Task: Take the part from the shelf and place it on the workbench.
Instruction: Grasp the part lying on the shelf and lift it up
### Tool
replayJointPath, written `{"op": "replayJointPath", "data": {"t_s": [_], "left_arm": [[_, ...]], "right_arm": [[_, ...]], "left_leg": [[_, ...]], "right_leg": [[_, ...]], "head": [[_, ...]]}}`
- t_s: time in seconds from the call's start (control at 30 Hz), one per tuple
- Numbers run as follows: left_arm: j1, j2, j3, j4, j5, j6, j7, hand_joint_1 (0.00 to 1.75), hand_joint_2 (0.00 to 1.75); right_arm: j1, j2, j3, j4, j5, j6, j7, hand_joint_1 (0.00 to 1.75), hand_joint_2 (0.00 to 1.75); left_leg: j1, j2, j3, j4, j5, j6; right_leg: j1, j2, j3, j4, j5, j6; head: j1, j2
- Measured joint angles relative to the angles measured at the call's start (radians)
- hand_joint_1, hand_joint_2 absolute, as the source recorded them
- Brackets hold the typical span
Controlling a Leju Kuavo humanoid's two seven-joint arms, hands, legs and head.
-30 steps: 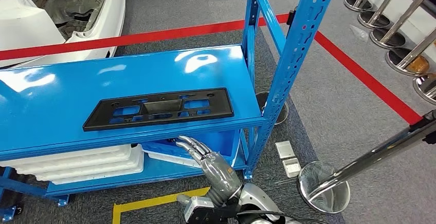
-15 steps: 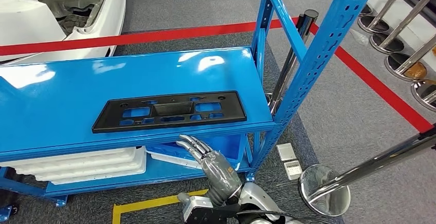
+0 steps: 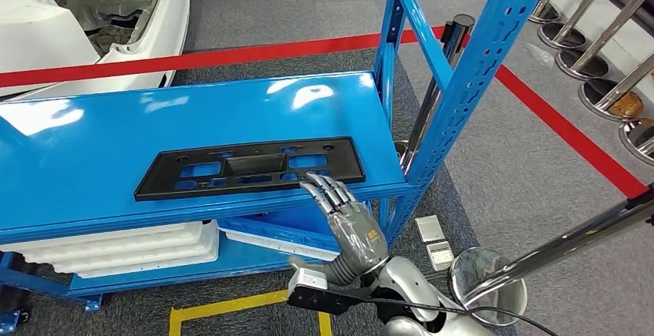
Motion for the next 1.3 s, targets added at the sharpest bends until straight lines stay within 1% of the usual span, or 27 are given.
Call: {"op": "replayJointPath", "data": {"t_s": [0.1,0.2,0.33,0.47,0.57,0.73,0.83,1.07,1.3], "left_arm": [[0.000,0.000,0.000,0.000,0.000,0.000,0.000,0.00,0.00],[0.001,0.000,0.000,0.000,0.006,0.002,0.000,0.00,0.00],[0.005,0.000,0.000,0.000,0.011,0.002,0.000,0.00,0.00],[0.004,0.000,0.000,0.000,0.008,0.001,0.001,0.00,0.00],[0.003,0.000,0.000,0.000,0.002,0.000,0.006,0.00,0.00],[-0.001,0.000,0.000,0.000,-0.001,-0.001,0.013,0.00,0.00],[-0.002,0.000,0.000,0.000,-0.002,-0.001,0.015,0.00,0.00],[-0.003,0.000,0.000,0.000,-0.004,-0.001,0.020,0.00,0.00],[-0.003,0.000,0.000,0.000,-0.007,-0.001,0.023,0.00,0.00]], "right_arm": [[0.000,-0.011,-0.011,-0.005,0.063,-0.002,0.045,0.00,1.75],[0.001,-0.038,-0.033,-0.017,0.151,-0.002,0.122,0.00,1.75],[0.002,-0.097,-0.082,-0.034,0.248,0.012,0.235,0.00,1.75],[0.003,-0.155,-0.127,-0.037,0.264,0.053,0.281,0.00,1.75],[-0.015,-0.185,-0.143,-0.030,0.245,0.106,0.288,0.00,1.75],[-0.095,-0.215,-0.145,0.024,0.205,0.163,0.287,0.00,1.75],[-0.132,-0.226,-0.144,0.055,0.192,0.171,0.287,0.00,1.75],[-0.169,-0.243,-0.134,0.096,0.179,0.180,0.284,0.00,1.75],[-0.250,-0.249,-0.096,0.143,0.128,0.178,0.246,0.00,1.75]], "left_leg": [[0.000,0.000,0.001,-0.001,0.000,0.000],[0.000,0.000,0.001,-0.002,0.000,0.000],[0.000,0.000,0.001,-0.002,0.000,0.000],[0.000,0.000,0.001,-0.002,0.000,0.000],[-0.001,0.000,0.001,-0.002,0.000,0.000],[0.000,0.000,0.001,-0.002,0.001,-0.001],[0.000,0.000,0.001,-0.002,0.002,-0.001],[0.000,0.000,0.001,-0.003,0.002,-0.001],[0.000,0.000,0.001,-0.003,0.002,-0.002]], "right_leg": [[0.000,0.000,0.000,0.000,0.000,0.000],[0.000,0.000,0.000,0.000,0.000,0.000],[0.000,0.000,0.000,0.000,0.000,0.000],[0.000,0.000,0.000,0.000,0.000,0.000],[0.000,0.000,0.000,0.000,0.000,0.000],[0.000,0.000,0.000,0.000,0.000,0.000],[0.000,0.000,0.000,0.000,0.000,0.000],[0.000,0.000,0.000,0.000,0.000,0.001],[0.000,0.000,0.000,0.000,0.000,0.001]], "head": [[0.000,0.000],[0.000,0.000],[0.000,0.000],[0.000,0.000],[0.000,0.000],[0.000,0.000],[0.000,0.000],[0.000,0.000],[0.000,0.000]]}}
